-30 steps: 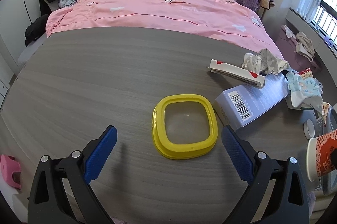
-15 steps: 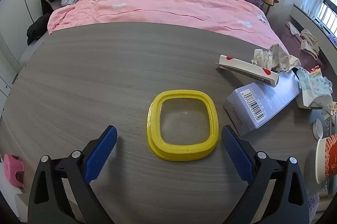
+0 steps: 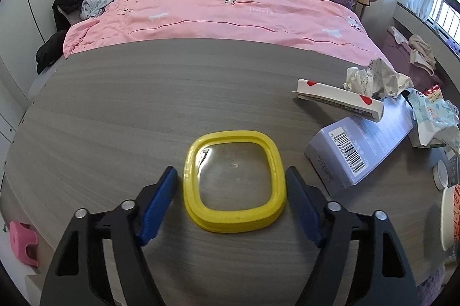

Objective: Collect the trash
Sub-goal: 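Close the left gripper on the yellow plastic lid ring and lift it, then carry both items over the grey basket and open both grippers to drop them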

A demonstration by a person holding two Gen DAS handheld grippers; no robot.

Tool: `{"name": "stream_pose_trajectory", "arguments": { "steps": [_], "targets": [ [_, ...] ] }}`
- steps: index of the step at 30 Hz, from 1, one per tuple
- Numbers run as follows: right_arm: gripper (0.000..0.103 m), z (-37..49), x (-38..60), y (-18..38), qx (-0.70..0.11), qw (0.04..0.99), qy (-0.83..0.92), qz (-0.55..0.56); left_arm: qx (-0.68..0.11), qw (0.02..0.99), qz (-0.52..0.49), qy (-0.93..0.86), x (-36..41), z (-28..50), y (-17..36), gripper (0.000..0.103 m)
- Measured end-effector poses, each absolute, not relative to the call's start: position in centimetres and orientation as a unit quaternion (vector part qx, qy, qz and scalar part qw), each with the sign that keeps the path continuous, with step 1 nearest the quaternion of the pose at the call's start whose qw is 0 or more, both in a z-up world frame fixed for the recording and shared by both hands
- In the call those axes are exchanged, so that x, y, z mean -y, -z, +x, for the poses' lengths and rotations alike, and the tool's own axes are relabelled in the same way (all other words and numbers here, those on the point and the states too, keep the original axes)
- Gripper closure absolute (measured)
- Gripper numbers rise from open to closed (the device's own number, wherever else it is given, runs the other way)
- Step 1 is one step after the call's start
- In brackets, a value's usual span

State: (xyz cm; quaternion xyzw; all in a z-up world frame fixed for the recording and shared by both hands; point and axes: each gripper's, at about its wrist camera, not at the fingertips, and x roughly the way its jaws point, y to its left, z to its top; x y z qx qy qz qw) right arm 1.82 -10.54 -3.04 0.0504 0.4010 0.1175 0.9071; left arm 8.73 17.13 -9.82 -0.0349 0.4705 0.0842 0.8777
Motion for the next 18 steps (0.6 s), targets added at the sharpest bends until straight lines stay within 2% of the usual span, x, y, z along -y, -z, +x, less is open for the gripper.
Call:
{"name": "stream_pose_trajectory", "arguments": {
  "steps": [10,18],
  "targets": [
    [0.045,1.7,11.7,2.8,-0.396,0.908,-0.120,0.065,-0.446,0.890,-0.029,-0.091,-16.4,6.3,7.1,0.036],
    [0.045,1.0,16.1,1.7,-0.382,0.915,-0.091,0.093,-0.392,0.920,-0.008,-0.009,-8.9,4.8,1.7,0.036]
  ]
}}
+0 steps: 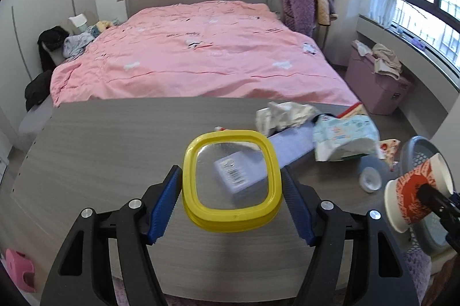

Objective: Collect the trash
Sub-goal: 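Carry both items over the grey basket and open both grippers to drop them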

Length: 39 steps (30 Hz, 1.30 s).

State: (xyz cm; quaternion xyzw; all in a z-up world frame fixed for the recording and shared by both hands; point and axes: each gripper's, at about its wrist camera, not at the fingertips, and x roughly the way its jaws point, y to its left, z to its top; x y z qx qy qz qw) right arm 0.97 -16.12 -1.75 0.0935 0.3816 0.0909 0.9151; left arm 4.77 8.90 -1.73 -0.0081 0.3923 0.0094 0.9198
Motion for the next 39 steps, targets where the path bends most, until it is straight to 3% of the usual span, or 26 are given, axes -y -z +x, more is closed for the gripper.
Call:
{"name": "stream_pose_trajectory", "arguments": {
  "steps": [6,19,36,39],
  "targets": [
    [0.045,-0.1,22.3,1.2,-0.368,0.922,-0.026,0.113,-0.379,0.921,0.026,0.089,0.2,5.6,0.2,0.036],
    [0.045,-3.4,34.5,2.6,-0.373,0.912,0.092,0.144,-0.392,0.883,0.094,0.241,17.2,6.0,2.6,0.036],
    [0.044,-4.4,36.9,4.9,-0.390,0.901,0.095,0.167,-0.422,0.865,0.113,0.247,21.0,5.6,5.0,0.034],
    [0.035,-4.3,37.1,4.6,-0.382,0.904,0.097,0.168,-0.421,0.866,0.117,0.242,21.0,5.6,4.9,0.030]
  ]
}}
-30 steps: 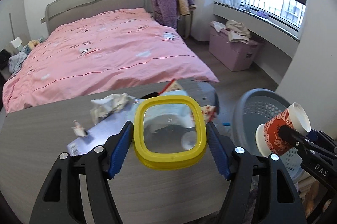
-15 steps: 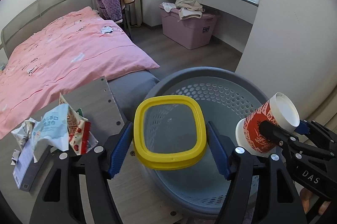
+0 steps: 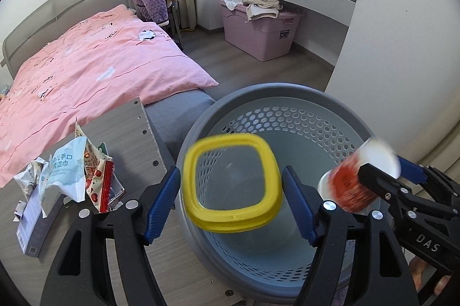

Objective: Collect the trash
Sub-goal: 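Carry both items over the grey basket and open both grippers to drop them, then return both tools to the table and reach the right gripper to the white bottle cap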

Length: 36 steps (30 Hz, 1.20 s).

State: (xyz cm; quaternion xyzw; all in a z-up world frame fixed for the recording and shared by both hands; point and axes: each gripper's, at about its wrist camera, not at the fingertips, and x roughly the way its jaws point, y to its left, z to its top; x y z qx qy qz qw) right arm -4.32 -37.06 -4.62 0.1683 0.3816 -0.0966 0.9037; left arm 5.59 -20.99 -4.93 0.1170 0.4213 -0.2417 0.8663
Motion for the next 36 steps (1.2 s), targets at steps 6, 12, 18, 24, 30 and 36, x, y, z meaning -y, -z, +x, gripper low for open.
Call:
{"name": "stream_pose_trajectory", "arguments": {
  "steps": [6,12,18,24,30,36],
  "targets": [
    [0.034,-4.5,37.2,4.5,-0.378,0.904,0.100,0.172,-0.421,0.868,0.119,0.235,20.9,5.5,4.7,0.025],
    [0.034,-4.4,37.1,4.5,-0.379,0.904,0.100,0.173,-0.421,0.869,0.118,0.233,20.5,5.4,4.7,0.024],
    [0.033,-4.5,37.1,4.5,-0.378,0.904,0.100,0.173,-0.420,0.870,0.116,0.231,20.3,5.2,4.5,0.024],
    [0.031,-4.6,37.1,4.7,-0.380,0.903,0.099,0.174,-0.422,0.870,0.114,0.229,20.1,5.1,4.5,0.024],
    [0.027,-4.7,36.8,4.7,-0.380,0.903,0.097,0.173,-0.424,0.871,0.107,0.223,19.5,5.1,4.5,0.024],
    [0.016,-4.6,36.4,4.6,-0.377,0.906,0.091,0.170,-0.423,0.875,0.099,0.213,18.6,5.1,4.3,0.024]
  ]
}}
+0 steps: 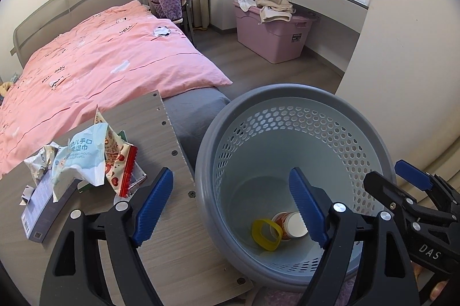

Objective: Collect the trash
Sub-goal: 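Return both tools to the table and reach the right gripper to the white bottle cap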

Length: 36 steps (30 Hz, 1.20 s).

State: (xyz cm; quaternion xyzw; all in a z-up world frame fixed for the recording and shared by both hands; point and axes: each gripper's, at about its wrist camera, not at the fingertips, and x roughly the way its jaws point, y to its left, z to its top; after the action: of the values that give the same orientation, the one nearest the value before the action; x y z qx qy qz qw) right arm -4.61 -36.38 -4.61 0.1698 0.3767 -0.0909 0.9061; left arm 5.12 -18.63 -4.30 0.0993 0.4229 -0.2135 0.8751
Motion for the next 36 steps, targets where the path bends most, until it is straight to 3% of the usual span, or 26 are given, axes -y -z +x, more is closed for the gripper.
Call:
{"name": "stream_pose_trajectory", "arguments": {
  "steps": [2,5,17,36],
  "targets": [
    [0.009,-4.5,36.1,4.6,-0.377,0.907,0.084,0.169,-0.423,0.876,0.095,0.210,18.3,5.2,4.2,0.024],
    [0.007,-4.4,35.8,4.6,-0.378,0.907,0.070,0.175,-0.422,0.878,0.089,0.207,17.8,5.1,4.0,0.024],
    [0.007,-2.8,32.3,3.1,-0.377,0.914,0.039,0.146,-0.416,0.894,0.056,0.158,11.7,5.4,3.0,0.024],
    [0.007,2.0,19.5,2.9,-0.388,0.916,-0.056,0.081,-0.421,0.907,0.002,-0.001,-6.0,6.1,4.4,0.024]
  ]
}}
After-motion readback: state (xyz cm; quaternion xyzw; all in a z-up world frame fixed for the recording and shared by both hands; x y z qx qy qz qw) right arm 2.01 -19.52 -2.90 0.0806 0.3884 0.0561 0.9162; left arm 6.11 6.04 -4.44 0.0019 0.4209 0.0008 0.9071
